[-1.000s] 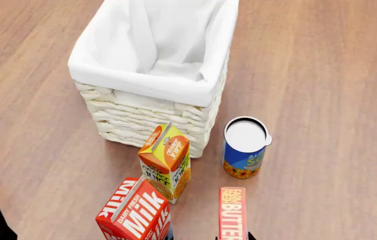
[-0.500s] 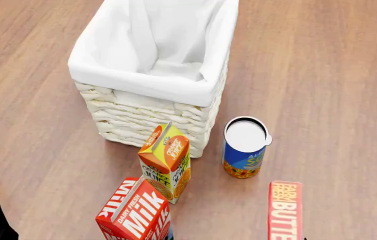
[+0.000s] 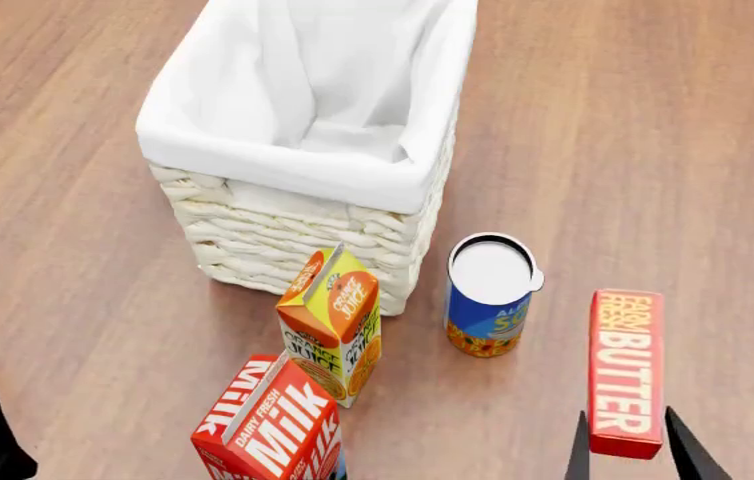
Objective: Pick up the butter and put it in the basket.
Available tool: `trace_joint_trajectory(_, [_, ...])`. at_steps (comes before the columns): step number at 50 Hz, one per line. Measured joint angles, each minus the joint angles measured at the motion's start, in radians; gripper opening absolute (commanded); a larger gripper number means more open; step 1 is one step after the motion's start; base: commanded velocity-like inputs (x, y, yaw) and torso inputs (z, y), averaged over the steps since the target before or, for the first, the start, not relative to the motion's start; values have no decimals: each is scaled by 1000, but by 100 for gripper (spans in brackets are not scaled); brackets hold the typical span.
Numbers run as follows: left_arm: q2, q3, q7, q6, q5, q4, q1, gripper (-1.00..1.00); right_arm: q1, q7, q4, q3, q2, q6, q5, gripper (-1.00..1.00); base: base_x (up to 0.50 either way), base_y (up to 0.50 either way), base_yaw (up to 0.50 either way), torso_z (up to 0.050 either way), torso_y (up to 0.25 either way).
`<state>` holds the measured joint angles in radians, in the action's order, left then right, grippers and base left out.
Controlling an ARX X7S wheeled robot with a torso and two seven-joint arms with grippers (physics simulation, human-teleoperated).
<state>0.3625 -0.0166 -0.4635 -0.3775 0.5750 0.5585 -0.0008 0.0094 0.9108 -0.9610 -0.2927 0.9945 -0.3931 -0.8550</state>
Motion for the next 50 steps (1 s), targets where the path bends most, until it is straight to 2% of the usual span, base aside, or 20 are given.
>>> trace_joint_trajectory(12, [-1,6,-5,1,1,0,0,100,170,-42,92,-16,1,-52,-113,-100,0,0,0,0,1])
trace_joint_trajectory(25, [-1,7,-9,5,5,-3,-3,100,281,-114,203,4,0,-60,-195,-100,0,0,0,1,1])
trace_joint_trajectory(50, [-3,13,-7,19,6,-31,-18,100,760,-180,425,-39,-28,-327,-448,-100,0,0,0,0,2])
